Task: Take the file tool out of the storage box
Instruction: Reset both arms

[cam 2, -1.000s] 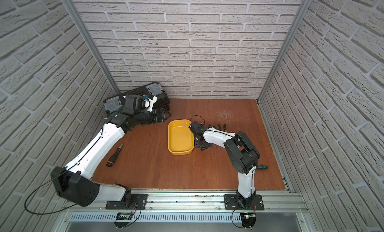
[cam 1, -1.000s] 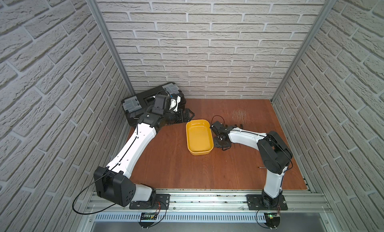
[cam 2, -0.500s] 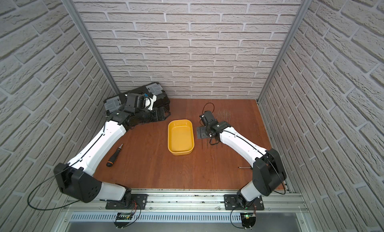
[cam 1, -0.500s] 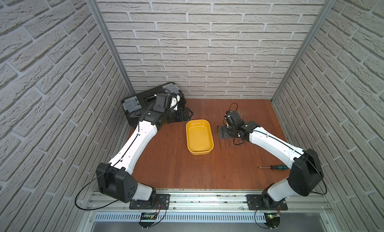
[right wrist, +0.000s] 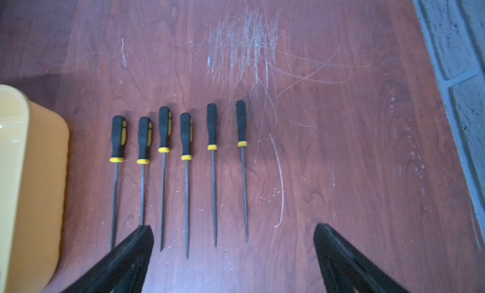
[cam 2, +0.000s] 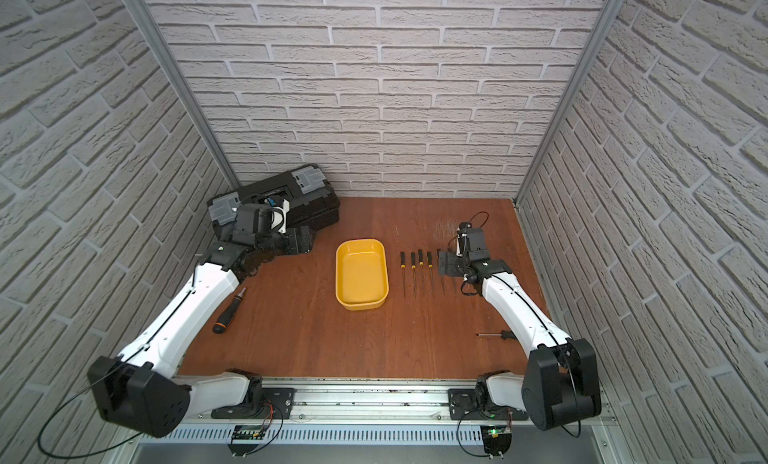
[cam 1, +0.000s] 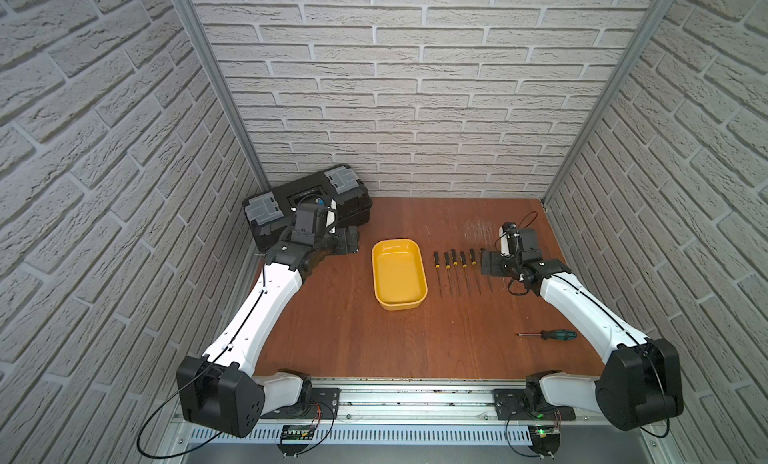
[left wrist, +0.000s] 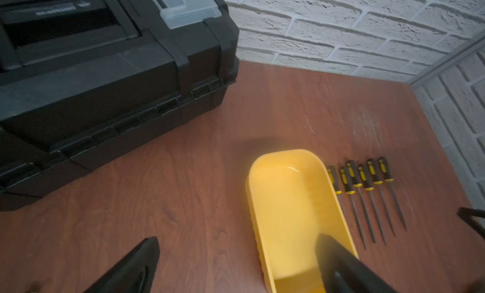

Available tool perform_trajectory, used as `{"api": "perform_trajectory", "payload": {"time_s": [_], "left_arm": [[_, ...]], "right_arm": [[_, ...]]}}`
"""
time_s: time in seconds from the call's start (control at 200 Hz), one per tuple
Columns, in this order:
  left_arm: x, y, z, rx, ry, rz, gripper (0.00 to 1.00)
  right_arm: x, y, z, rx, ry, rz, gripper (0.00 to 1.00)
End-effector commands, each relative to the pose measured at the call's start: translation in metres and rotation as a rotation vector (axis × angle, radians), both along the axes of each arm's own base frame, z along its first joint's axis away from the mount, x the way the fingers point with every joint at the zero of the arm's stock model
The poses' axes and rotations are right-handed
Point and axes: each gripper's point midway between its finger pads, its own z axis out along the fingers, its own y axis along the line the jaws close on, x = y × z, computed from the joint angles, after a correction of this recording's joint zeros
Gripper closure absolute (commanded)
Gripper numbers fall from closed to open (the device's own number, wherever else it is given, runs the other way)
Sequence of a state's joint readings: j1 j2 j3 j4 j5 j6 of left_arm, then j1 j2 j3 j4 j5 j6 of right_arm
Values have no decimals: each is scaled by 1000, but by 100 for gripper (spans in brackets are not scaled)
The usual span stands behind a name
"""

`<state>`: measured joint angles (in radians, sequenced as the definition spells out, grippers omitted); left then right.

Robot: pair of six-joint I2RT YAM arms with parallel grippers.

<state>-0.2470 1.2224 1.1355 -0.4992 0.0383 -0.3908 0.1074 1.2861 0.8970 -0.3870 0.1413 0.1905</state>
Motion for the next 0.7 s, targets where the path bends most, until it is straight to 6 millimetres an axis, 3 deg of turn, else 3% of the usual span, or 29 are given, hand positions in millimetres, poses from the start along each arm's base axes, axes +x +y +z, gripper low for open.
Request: {"api": "perform_trajectory", "payload": {"time_s": [0.0, 0.105, 0.275, 0.355, 0.49, 0.58, 0.695], "left_arm": [[7, 31, 7, 62, -113, 95, 1], [4, 51, -8, 93, -121, 147, 2], [4, 76, -31, 127, -168, 199, 2], [4, 85, -43, 120, -209, 226, 2], [-2, 99, -64, 160, -232, 251, 1], [-5, 102, -78, 192, -233, 235, 2], [-8, 116, -79, 254, -280, 272, 1]], "right_arm": [[20, -20, 9, -43, -154, -13, 0], [27, -34, -6, -82, -239, -17, 0], [29, -26, -13, -137, -440, 77, 0], [26, -22, -24, -118, -466, 94, 0], [25, -29, -21, -123, -517, 54, 1], [30, -23, -37, -107, -542, 86, 1], [39, -19, -50, -97, -506, 113, 1]]}}
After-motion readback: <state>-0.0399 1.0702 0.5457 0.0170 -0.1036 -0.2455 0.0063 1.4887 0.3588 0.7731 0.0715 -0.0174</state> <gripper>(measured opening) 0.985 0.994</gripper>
